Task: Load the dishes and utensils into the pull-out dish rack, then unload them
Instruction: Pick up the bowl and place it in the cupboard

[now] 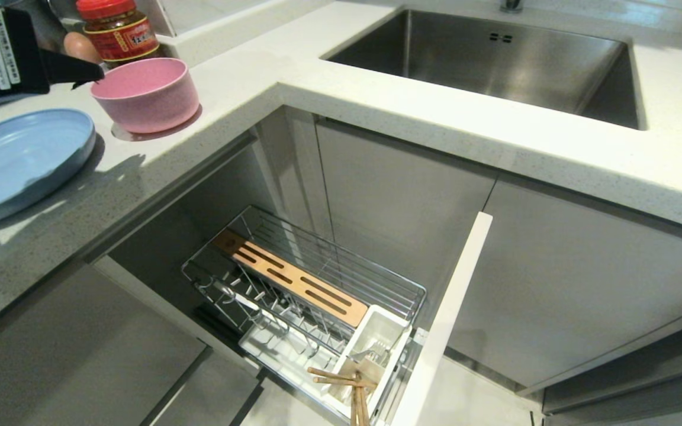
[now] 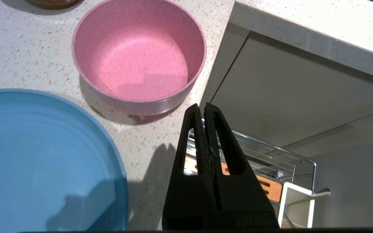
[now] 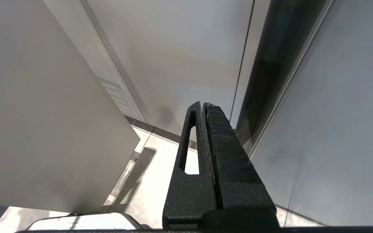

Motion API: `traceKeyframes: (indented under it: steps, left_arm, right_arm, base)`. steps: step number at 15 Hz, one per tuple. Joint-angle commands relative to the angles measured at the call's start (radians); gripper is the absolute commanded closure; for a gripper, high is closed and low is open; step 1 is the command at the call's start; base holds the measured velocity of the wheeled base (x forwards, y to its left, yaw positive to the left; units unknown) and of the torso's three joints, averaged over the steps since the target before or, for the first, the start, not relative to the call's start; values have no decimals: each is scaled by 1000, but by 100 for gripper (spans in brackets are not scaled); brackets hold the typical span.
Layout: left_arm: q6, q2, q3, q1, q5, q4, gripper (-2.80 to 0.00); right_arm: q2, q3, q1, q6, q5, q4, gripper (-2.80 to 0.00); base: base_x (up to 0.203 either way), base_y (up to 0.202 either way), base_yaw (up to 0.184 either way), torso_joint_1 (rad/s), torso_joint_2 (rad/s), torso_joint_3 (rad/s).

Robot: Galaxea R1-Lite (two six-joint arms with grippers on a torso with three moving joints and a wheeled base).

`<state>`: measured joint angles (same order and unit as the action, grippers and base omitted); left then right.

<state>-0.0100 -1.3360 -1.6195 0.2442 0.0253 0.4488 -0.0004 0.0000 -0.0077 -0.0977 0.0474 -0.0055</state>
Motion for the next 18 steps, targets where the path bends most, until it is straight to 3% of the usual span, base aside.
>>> traceKeyframes:
  steps: [1,2,6,18]
  left_arm:
    - [-2,-18,33,0,-1,-30,0]
    - [-5,-21,36,-1,-2,-34,-280]
    - [2,-25,36,13,-56,-59,-280]
    - [-51,-165,-8,30,-42,-163,-280]
  right_arm:
    - [-4,0,0,-1,0,-1,0]
    - [-4,0,0,-1,0,-1,0]
    - [-4,0,0,-1,0,-1,0]
    - [-4,0,0,-1,0,-1,0]
  base:
    - [0,0,0,0,0,0]
    - [0,0,0,0,0,0]
    - [0,0,0,0,0,0]
    - [0,0,0,0,0,0]
